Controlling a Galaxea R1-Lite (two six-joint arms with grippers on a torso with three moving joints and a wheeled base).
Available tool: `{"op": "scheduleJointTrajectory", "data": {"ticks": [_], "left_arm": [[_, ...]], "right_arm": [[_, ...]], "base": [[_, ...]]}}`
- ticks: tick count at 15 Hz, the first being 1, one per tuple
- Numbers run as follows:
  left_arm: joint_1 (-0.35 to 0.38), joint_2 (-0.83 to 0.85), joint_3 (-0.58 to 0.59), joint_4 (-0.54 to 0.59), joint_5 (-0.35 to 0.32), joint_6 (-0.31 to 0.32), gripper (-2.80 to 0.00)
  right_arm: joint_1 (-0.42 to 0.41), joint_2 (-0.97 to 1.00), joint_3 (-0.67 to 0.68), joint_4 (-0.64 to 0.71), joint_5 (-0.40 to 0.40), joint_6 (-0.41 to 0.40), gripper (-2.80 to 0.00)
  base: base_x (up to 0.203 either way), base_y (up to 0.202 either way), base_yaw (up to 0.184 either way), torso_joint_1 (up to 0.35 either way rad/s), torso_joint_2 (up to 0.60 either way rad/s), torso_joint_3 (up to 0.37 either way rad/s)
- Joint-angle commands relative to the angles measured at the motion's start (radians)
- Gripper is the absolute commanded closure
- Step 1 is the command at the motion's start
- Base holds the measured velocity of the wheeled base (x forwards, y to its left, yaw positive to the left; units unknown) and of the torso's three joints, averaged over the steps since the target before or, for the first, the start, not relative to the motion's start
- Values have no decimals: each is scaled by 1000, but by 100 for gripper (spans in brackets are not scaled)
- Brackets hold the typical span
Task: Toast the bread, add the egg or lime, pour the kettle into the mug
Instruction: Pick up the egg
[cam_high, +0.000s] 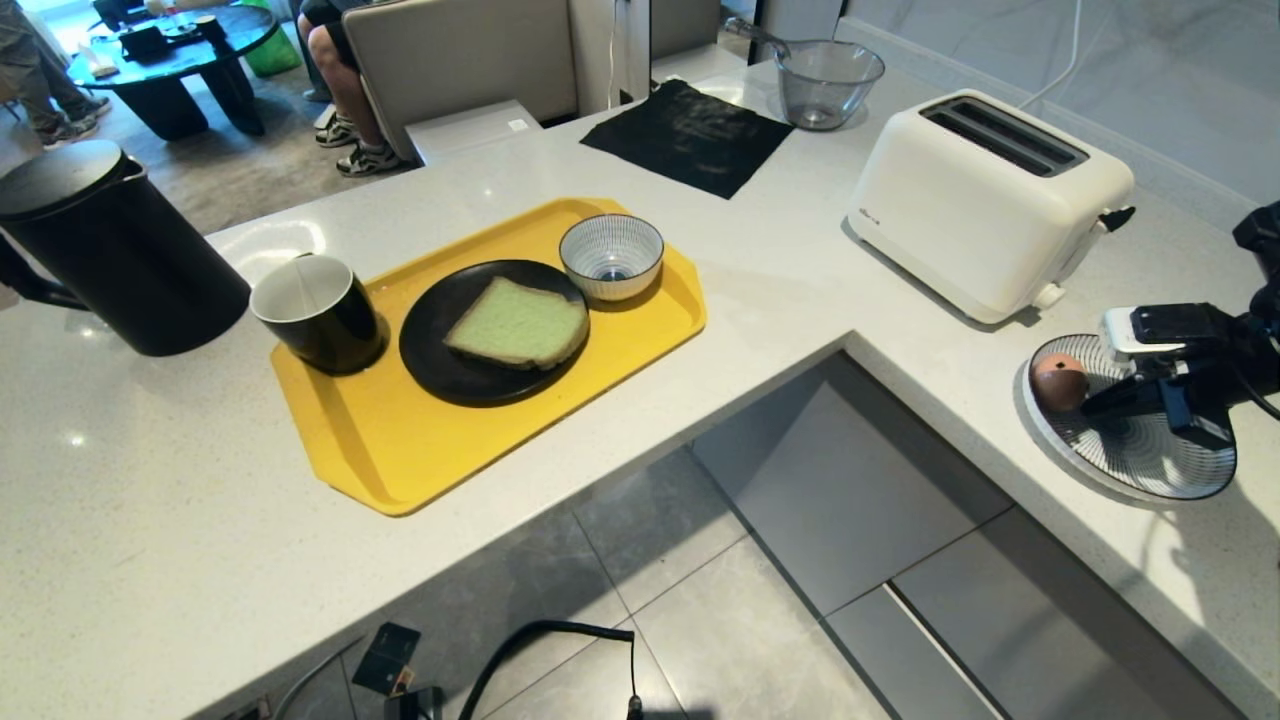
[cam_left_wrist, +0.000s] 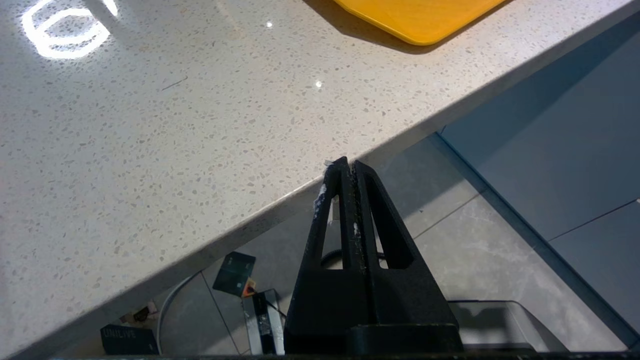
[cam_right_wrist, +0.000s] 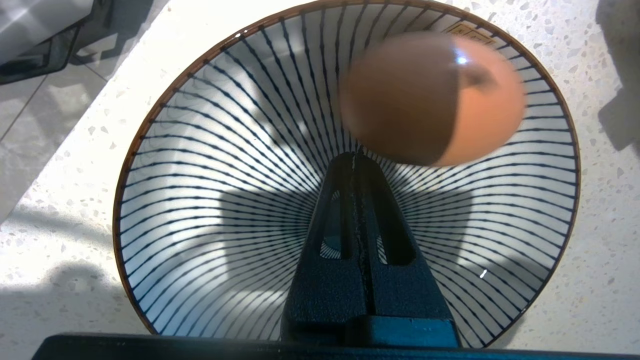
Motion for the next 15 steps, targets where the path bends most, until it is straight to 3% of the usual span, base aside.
{"op": "scheduleJointTrajectory", "data": {"ticks": [1,7,11,15], "left_arm": [[0,0,14,0,0,0,0],[0,0,14,0,0,0,0],[0,0,14,0,0,0,0],[0,0,14,0,0,0,0]], "right_arm": [[1,-2,1,5,1,-9,0],[-21,8,-50,-17,1,0,0],[-24,-9,-66,-18,4,95,0],[-39,-25,-63,-16,7,123,0]], "base": [[0,0,0,0,0,0],[0,0,0,0,0,0],[0,0,0,0,0,0],[0,0,0,0,0,0]]}}
